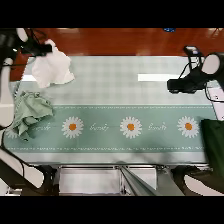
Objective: Fold the shirts.
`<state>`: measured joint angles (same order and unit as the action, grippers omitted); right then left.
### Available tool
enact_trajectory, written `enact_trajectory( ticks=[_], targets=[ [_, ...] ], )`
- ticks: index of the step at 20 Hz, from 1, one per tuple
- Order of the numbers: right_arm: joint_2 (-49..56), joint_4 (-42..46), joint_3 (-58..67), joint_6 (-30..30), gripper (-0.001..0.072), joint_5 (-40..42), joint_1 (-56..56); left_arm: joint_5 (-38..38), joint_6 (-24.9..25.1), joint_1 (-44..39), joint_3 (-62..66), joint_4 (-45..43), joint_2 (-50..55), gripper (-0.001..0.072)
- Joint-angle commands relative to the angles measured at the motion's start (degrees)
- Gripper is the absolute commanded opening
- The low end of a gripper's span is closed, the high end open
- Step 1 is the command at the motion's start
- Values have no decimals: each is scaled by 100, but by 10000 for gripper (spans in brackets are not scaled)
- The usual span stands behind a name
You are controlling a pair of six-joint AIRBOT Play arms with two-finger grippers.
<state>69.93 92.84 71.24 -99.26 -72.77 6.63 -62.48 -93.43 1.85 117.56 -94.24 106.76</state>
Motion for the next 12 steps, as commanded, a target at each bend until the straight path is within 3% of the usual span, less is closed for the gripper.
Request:
enact_trajectory(
  ticks=[1, 7, 12],
  targets=[
    [-621, 96, 0, -11, 409, -127, -2, 118, -74, -138, 11, 439, -1012, 24],
    [-1703, 105, 0, -7, 409, -444, -2, 308, -31, -474, 11, 1283, -2634, 24],
    [-2380, 68, -2, 20, 409, -483, -2, 181, 186, -1172, -13, 1886, -3375, 24]
  ],
)
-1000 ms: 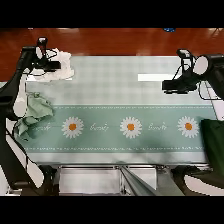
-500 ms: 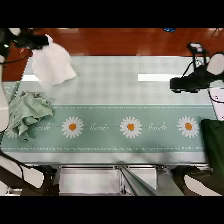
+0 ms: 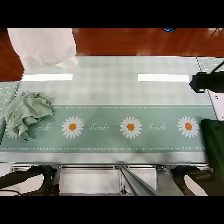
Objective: Fold the shirts.
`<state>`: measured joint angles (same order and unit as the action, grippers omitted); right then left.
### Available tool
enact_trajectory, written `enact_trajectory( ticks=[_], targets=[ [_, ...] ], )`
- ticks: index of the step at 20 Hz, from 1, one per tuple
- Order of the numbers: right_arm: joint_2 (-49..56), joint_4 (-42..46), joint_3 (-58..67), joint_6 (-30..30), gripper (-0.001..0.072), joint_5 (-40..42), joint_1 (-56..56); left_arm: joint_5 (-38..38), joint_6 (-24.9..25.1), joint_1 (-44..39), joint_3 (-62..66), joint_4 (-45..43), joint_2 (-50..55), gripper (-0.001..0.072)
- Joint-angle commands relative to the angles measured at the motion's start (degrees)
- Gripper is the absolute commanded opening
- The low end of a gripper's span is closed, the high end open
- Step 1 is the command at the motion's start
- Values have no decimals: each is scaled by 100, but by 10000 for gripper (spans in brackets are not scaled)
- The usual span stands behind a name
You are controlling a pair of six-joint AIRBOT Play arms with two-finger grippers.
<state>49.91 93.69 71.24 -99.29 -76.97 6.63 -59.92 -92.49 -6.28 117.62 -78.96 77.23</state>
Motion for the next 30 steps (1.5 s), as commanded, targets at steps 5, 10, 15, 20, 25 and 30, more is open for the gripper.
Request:
enact_trajectory(
  ticks=[5, 10, 15, 20, 25, 30],
  targets=[
    [-682, -15, -2, 103, 409, -249, -2, -208, -236, -1097, -688, 444, -859, 24],
    [-680, -39, -2, 101, 409, -240, -2, 382, -538, -2487, -2846, 442, -1683, 24],
    [-678, -155, -2, 98, 409, -234, -2, 1091, -1172, -3615, -4564, 444, -1862, 24],
    [-673, -212, -393, 125, 409, -118, -2, 1722, -1663, -4074, -5733, 656, -1084, 25],
    [-437, -105, -1266, -116, 409, 422, -4, 1329, -1523, -4028, -5707, 909, -184, 505],
    [-289, 544, -929, 177, 409, 343, -1421, 166, -551, -2297, -5327, 518, -1099, 504]
  ],
)
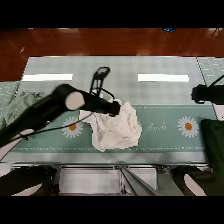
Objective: Fold the shirts.
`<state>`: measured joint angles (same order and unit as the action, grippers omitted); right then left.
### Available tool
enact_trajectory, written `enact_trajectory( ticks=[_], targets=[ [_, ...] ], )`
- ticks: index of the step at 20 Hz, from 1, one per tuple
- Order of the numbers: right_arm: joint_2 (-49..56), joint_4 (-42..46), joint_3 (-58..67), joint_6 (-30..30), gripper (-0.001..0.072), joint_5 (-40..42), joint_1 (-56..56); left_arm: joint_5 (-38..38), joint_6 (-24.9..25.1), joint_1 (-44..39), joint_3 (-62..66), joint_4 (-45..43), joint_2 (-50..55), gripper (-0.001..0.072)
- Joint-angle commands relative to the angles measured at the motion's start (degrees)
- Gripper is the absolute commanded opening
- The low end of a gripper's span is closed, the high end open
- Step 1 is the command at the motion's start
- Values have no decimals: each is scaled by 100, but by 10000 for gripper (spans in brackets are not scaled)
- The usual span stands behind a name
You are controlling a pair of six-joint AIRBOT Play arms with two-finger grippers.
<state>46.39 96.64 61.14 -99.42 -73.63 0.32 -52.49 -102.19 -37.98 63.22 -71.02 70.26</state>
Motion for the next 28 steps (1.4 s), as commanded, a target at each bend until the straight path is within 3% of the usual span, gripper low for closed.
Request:
enact_trajectory(
  ticks=[1, 3, 4, 6, 8, 11, 18, 19, 20, 21, 24, 28],
  targets=[
    [66, 59, 46, 332, 409, -15, -1451, -601, 431, 1399, 83, -319, -610, 504],
    [63, -776, -343, 385, 409, 103, -2671, -859, 492, 2535, -92, 13, -660, 503],
    [63, -1598, -734, 509, 409, 319, -3110, -1027, 632, 3042, -328, 560, -533, 503],
    [66, -3191, -1585, 1241, 408, 640, -3340, -1244, 1377, 3711, -901, 1755, -138, 503],
    [66, -4087, -2243, 1856, 408, 638, -3178, -1252, 1725, 3963, -1290, 2345, 321, 503],
    [66, -4076, -2802, 2135, 408, 452, -2688, -1233, 1921, 3792, -1300, 2374, 977, 504],
    [66, -3891, -2988, 2055, 408, 332, -1880, -442, 1956, 2826, -1294, 2608, 1637, 504],
    [66, -3884, -3010, 2033, 408, 310, -1766, -413, 2015, 2752, -1294, 2608, 1648, 484],
    [68, -3888, -3069, 1987, 408, 291, -1622, -455, 2173, 2721, -1294, 2608, 1644, 206],
    [66, -3906, -3156, 1930, 408, 221, -1475, -496, 2382, 2726, -1292, 2610, 1635, 24],
    [66, -4070, -3462, 1814, 408, -59, -861, -625, 2463, 2756, -1198, 2605, 1633, 24],
    [315, -4218, -3591, 1587, 408, 358, -20, -636, 2459, 2761, -1128, 2605, 1631, 25]
  ],
)
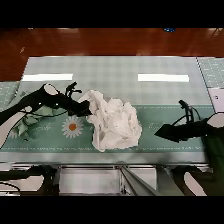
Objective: Fold the shirts.
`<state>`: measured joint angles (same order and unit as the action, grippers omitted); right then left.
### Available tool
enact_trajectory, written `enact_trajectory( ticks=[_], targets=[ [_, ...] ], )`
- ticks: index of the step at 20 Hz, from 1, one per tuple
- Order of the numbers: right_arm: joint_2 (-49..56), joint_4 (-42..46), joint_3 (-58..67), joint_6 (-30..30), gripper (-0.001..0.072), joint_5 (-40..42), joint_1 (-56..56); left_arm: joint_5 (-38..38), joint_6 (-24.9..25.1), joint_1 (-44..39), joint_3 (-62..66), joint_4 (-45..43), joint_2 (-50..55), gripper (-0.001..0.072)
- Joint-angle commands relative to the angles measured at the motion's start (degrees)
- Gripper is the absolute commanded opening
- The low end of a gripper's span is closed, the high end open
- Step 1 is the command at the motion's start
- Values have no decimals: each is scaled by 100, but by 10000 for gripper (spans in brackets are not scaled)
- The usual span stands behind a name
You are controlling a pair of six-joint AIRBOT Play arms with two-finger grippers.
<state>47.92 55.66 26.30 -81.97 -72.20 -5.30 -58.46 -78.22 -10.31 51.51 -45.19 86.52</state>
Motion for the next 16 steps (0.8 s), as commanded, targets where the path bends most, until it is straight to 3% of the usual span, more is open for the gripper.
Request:
enact_trajectory(
  ticks=[1, 7, 12, 15, 16],
  targets=[
    [348, -188, -107, -149, 408, 308, 667, -74, 63, -7, 44, 22, 4, 24],
    [1569, -1176, -92, 278, 408, 1305, 1113, -118, 61, -7, 44, 24, 4, 24],
    [2544, -1958, 219, 791, 405, 1440, 1113, -111, 61, -9, 44, 22, 4, 24],
    [2879, -2170, 522, 918, 363, 1460, 1235, -85, 61, -9, 44, 24, 7, 25],
    [2946, -2164, 649, 922, 314, 1432, 1344, -87, 59, -7, 44, 24, 4, 25]
  ],
)
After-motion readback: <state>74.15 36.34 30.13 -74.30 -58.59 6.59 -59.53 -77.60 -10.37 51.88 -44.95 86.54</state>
